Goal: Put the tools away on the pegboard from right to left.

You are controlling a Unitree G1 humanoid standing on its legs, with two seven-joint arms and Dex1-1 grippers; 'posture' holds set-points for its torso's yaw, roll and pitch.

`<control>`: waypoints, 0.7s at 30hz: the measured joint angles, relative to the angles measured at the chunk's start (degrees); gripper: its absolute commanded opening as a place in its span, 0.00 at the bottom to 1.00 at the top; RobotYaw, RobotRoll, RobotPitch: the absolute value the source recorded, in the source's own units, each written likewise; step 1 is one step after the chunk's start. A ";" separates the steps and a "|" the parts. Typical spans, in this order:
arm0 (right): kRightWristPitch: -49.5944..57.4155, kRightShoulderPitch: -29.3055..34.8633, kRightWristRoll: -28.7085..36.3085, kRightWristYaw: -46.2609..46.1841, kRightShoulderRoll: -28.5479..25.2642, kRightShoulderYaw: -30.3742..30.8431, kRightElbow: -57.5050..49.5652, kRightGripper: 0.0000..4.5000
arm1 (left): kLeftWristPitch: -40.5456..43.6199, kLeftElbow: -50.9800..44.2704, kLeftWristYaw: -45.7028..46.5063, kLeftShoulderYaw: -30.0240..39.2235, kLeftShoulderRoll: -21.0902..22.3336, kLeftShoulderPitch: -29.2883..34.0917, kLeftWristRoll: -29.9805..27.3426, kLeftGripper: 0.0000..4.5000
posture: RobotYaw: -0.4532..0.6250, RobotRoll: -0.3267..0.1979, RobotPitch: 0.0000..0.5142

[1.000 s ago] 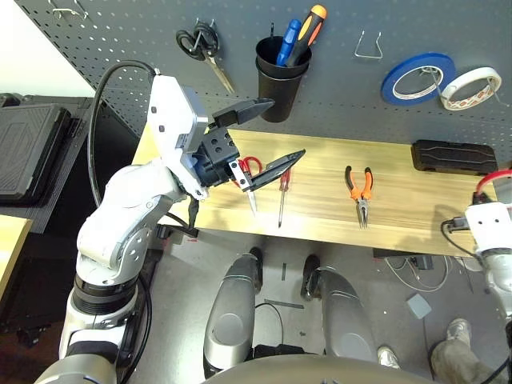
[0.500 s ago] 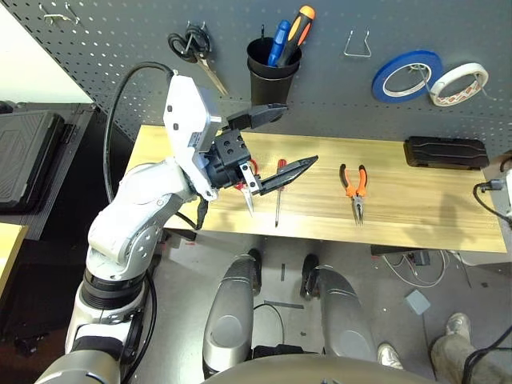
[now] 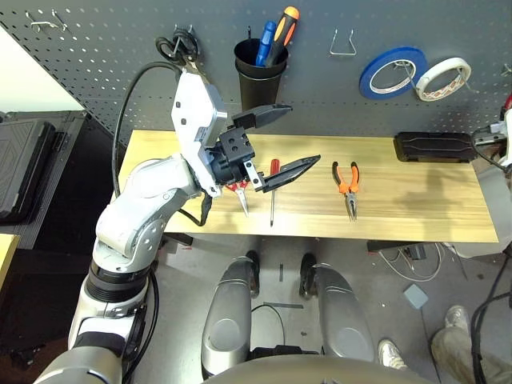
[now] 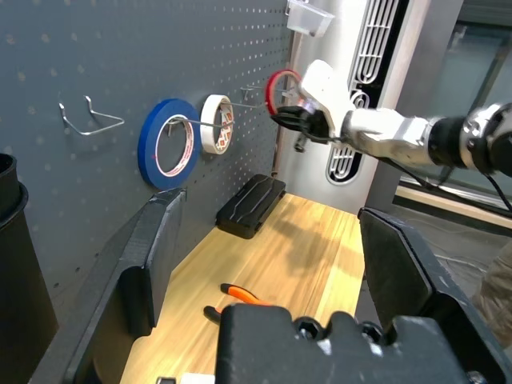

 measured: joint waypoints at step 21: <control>-17.16 14.88 4.05 -3.81 4.06 -3.31 -2.94 0.99 | 0.38 0.55 -0.19 -1.36 4.42 3.77 3.32 1.00 | 0.59 0.62 0.54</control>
